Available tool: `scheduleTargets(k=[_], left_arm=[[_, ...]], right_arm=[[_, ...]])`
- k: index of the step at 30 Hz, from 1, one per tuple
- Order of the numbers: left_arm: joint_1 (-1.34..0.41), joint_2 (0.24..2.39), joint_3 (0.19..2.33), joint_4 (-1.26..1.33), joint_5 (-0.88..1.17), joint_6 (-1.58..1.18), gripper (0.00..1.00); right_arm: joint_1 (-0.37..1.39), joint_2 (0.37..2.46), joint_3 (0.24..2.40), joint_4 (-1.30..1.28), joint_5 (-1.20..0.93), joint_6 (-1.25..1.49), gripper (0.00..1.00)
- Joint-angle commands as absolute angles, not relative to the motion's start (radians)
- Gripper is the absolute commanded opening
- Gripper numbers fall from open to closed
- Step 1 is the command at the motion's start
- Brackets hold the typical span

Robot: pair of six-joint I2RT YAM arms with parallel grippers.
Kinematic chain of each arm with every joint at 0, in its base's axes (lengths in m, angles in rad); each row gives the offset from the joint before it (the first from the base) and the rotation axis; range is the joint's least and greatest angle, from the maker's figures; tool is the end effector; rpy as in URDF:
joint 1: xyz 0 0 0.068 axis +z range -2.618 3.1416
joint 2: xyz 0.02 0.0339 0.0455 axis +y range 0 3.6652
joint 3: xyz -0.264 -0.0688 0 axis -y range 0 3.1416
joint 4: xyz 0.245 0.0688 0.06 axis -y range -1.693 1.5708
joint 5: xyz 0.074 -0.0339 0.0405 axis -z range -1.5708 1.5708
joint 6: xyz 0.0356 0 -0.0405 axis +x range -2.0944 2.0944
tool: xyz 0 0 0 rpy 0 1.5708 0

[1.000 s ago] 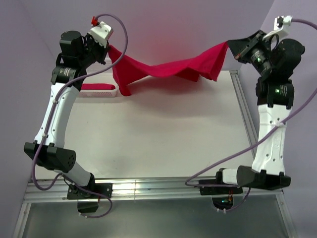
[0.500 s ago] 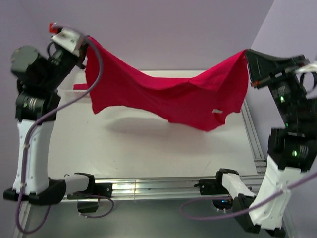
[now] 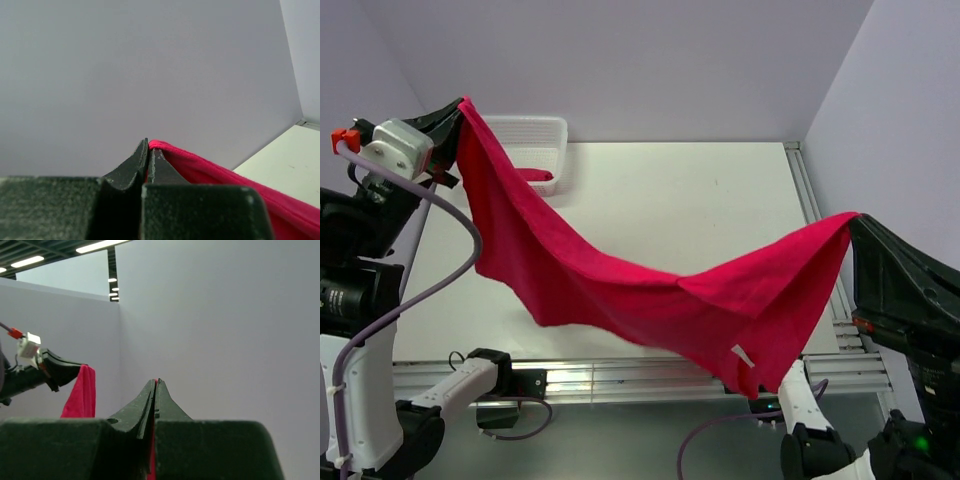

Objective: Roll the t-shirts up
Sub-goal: Flatten the tshirt

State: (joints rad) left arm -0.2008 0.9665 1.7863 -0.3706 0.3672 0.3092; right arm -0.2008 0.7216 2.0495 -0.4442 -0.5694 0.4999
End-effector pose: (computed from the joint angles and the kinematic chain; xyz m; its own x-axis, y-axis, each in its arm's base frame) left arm 0.0856 -0.0305 0.5973 0.5584 0.1762 -0.8106 0.3497 0.8361 0.4226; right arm -0.1055 0.0411 0.6205 0.5848 0.2930 -0.7565 -0.5098 0.8581 -0.0617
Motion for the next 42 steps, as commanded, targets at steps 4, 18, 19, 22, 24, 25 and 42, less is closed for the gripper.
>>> scheduleTargets(k=[4,18,19,22,24,25,42], left_arm=[[-0.202,0.982,1.852,-0.390,0.318,0.318,0.01],[-0.202,1.054,1.289,-0.330,0.386,0.454,0.00],[-0.202,1.074,1.278,-0.316,0.391,0.459,0.00],[-0.210,1.240,1.305,-0.327,0.393,0.460,0.00],[-0.219,1.323,1.360,-0.324,0.390,0.454,0.00],[-0.224,1.406,1.377,-0.319,0.390,0.453,0.00],[-0.307,2.259,2.069,-0.233,0.111,0.413,0.00]], right_arm=[[-0.206,0.853,2.177,-0.555,-0.561,0.522,0.00],[-0.206,0.770,1.419,-0.555,-0.370,0.537,0.00],[-0.206,0.770,1.361,-0.542,-0.336,0.538,0.00],[-0.206,0.796,1.286,-0.500,-0.296,0.548,0.00],[-0.206,0.833,1.264,-0.470,-0.285,0.554,0.00],[-0.206,0.850,1.247,-0.433,-0.279,0.555,0.00],[-0.201,1.616,1.427,-0.075,-0.222,0.687,0.00]])
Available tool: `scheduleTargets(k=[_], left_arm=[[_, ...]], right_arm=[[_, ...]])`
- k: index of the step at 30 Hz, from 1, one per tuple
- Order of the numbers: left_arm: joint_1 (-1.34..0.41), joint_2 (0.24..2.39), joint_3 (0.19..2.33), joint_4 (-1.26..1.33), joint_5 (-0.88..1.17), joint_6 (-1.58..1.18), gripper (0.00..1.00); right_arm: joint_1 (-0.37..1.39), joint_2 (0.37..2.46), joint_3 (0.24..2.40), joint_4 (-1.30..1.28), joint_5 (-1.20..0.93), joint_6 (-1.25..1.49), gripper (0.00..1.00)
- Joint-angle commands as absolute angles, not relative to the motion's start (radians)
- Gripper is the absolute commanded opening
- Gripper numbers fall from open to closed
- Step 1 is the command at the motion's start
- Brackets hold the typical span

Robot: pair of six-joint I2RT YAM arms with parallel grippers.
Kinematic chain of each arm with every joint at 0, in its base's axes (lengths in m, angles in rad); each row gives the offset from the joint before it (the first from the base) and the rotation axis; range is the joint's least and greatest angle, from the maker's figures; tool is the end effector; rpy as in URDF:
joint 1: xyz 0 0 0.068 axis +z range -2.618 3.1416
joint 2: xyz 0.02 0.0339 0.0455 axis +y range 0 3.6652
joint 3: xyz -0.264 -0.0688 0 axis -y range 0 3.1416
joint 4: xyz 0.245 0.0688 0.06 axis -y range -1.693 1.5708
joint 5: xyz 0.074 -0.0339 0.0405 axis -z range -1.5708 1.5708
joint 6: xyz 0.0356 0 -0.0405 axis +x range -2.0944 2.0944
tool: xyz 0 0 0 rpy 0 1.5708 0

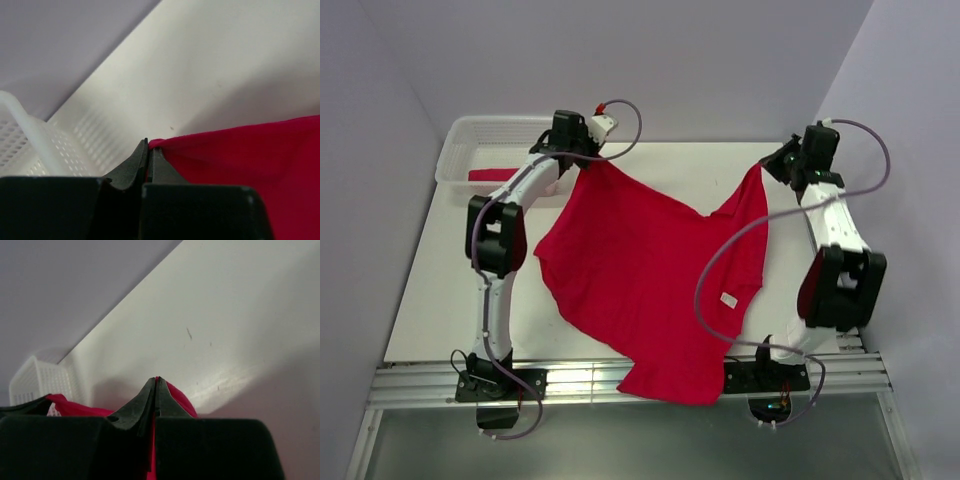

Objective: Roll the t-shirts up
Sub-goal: Flatten the tshirt

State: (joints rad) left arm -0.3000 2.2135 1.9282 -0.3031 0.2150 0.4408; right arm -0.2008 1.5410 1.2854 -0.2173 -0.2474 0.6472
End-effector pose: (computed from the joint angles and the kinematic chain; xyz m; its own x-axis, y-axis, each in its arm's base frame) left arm 0.4952 -0.1611 0.2531 -0.2840 0.5242 -0.8028 0.6407 0.7267 0.2478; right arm 0.3554 -0.0635 0.3241 -0.3683 0.6715 -0.6430 0.2530 0.7379 0.6258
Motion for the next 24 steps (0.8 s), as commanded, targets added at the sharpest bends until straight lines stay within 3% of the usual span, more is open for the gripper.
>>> scheduleTargets(k=[1,6,7,8,9,10,12,16,24], left_arm=[[-0.307,2.313,2.101,-0.219,0.091,0.405,0.00],[-0.314,2.448,2.232,-0.106,-0.037,0.391,0.00],[-0.314,2.465,2.246,-0.091,-0.047,0.400,0.02],[-0.319,2.479,2.259,-0.051,-0.093,0.408,0.17],[-0.330,2.490,2.258,-0.020,-0.124,0.423,0.52],[-0.336,2.500,2.240,0.026,-0.171,0.452,0.72],[-0.357,2.500,2.233,0.101,-0.250,0.478,0.98],[-0.350,2.445,2.247,0.057,-0.190,0.459,1.00],[-0.347,2.145,2.092,-0.039,-0.068,0.399,1.00]], right_arm=[[-0.195,1.694,1.471,-0.078,-0.206,0.690,0.00],[-0.175,1.894,1.736,-0.098,-0.092,0.684,0.01],[-0.173,1.948,1.773,-0.104,-0.072,0.693,0.12],[-0.169,1.979,1.817,-0.126,-0.010,0.695,0.30],[-0.160,2.009,1.927,-0.217,0.039,0.690,0.45],[-0.149,2.058,1.980,-0.259,0.076,0.666,0.68],[-0.112,2.086,2.075,-0.348,0.162,0.635,0.78],[-0.080,1.979,1.938,-0.287,0.164,0.592,0.81],[-0.026,1.663,1.475,-0.233,0.158,0.571,0.66]])
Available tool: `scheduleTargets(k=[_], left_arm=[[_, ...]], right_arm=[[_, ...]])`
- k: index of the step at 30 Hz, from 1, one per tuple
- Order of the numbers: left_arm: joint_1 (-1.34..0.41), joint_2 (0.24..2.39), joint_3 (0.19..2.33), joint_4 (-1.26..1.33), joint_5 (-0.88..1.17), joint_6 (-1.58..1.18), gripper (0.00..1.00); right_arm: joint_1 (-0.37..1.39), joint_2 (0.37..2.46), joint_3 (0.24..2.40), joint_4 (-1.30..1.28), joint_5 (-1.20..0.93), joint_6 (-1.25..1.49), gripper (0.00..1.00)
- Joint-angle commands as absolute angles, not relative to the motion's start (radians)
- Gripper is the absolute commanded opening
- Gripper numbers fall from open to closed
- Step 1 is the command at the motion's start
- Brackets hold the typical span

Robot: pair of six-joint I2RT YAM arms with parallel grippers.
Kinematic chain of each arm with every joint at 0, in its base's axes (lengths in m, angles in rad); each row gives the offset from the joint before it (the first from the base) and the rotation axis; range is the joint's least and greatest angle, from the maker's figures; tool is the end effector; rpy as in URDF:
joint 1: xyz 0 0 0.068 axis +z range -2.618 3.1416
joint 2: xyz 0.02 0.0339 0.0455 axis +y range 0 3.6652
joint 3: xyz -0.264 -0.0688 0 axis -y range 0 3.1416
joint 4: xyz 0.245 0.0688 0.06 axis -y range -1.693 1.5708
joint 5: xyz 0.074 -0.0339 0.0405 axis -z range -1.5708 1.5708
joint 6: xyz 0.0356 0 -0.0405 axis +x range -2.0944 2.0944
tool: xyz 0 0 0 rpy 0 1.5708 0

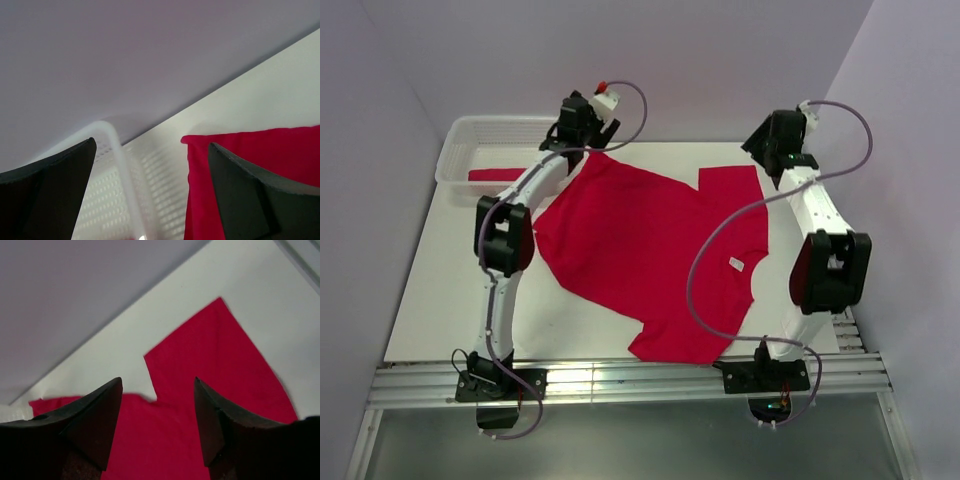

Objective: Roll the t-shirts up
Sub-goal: Flatten the tshirt

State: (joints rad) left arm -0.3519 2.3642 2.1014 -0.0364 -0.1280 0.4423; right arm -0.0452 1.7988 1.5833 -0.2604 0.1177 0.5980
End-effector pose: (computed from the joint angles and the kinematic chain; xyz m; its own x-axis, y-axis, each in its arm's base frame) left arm 0.5317 -0.1904 0.2607 -0.1528 0.5083 -0.8475 0.3239 0.8360 0.4430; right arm 0.4284 -0.0236 0.3268 -0.2943 0.5730 -0.7649 0.3809 0.8044 0.4560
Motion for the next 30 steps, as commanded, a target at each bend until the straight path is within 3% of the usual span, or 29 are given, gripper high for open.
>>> scheduleTargets(k=[1,6,12,16,22,24,30], left_arm=[[-0.347,2.119,2.086,-0.104,-0.049,0.378,1.00],[-0.347,1.875,1.904,-0.250,-0.023,0.334,1.00],[-0.339,1.453,1.322,-0.203,-0.008,0.344,1.00],[-0.275,1.286,1.139,-0.242,0.037,0.325,0.99],[-0.192,1.207,0.959,-0.252,0.097,0.322,0.99],[-0.192,1.200,0.927,-0.236,0.089,0.307,0.99],[-0.192,1.212,0.911,-0.216,0.127,0.291,1.00]], right_arm=[[-0.005,1.593,1.426,-0.232,0.158,0.569,0.65],[0.122,1.331,1.122,-0.264,0.170,0.586,0.61],[0.342,1.019,0.852,-0.386,0.212,0.601,0.51],[0.477,0.887,0.735,-0.480,0.221,0.633,0.52],[0.575,0.949,0.644,-0.460,0.232,0.701,0.41],[0.587,1.005,0.629,-0.390,0.204,0.713,0.29],[0.601,1.205,0.637,-0.281,0.189,0.729,0.17]])
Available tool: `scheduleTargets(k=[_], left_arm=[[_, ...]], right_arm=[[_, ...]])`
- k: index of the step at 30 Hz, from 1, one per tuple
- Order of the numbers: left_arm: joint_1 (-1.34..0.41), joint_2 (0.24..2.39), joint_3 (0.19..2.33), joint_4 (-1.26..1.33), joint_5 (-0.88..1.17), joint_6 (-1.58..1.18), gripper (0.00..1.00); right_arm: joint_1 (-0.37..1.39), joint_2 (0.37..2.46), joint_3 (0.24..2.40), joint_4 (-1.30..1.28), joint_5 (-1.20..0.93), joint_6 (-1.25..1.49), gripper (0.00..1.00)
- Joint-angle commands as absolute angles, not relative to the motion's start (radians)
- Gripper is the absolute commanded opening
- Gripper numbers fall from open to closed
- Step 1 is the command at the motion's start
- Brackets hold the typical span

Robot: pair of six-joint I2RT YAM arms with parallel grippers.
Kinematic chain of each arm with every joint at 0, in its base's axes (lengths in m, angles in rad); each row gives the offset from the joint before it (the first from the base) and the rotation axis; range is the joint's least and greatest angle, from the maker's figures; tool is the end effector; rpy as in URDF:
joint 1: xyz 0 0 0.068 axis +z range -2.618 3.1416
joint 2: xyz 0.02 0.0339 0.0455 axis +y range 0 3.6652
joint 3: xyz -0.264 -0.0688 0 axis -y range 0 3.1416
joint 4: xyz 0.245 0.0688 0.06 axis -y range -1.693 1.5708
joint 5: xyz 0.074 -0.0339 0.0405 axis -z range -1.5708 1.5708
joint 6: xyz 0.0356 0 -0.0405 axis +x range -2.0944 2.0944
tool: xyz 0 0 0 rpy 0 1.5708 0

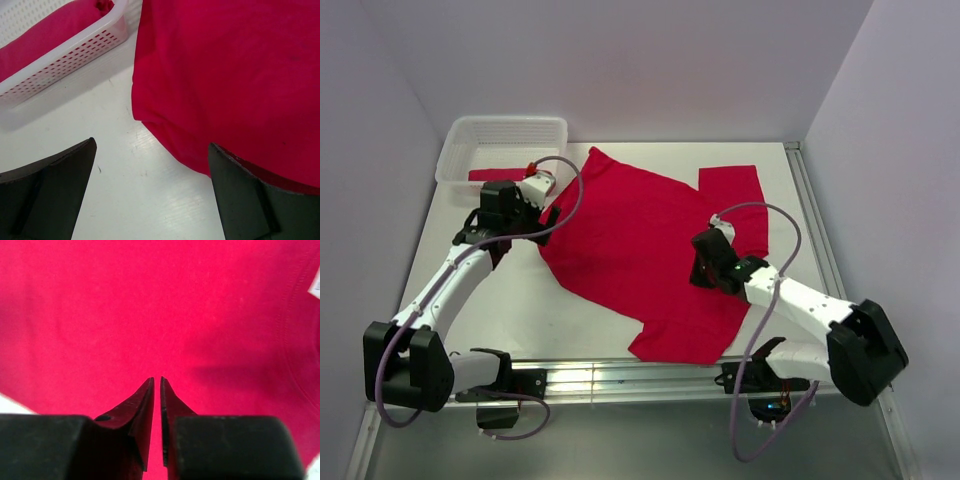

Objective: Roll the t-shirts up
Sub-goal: Flatten the tshirt

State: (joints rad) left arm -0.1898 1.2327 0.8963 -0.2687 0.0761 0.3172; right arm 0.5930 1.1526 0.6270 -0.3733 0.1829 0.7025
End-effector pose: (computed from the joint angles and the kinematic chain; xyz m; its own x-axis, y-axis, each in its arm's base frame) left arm 0.2681 -0.0543 0.2760 -0.4529 0.4037 -0.7949 0.4113 0.8857 0.2154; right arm 0.1883 0.1191 0.1984 -0.7898 0.2339 -0.5671 0.0716 0.9533 0.2936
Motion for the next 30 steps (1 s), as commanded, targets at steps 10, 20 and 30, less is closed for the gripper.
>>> scheduleTargets(k=[10,20,30], left_arm=[[-0.219,1.364,0.976,-0.209,0.327,0.249,0.98],[-0.357,1.534,1.005,-0.135,0.244,0.218,0.97],[-0.367,1.744,1.149,-0.135,0.187,0.158,0.96]], right_arm=[[0.584,1.339,0.684,-0.319,0.298,0.778,0.00],[0.512,1.480,0.716,-0.269,0.279,0.756,0.00],[0.431,1.612,0.799,-0.213,0.229,0.719,0.00]])
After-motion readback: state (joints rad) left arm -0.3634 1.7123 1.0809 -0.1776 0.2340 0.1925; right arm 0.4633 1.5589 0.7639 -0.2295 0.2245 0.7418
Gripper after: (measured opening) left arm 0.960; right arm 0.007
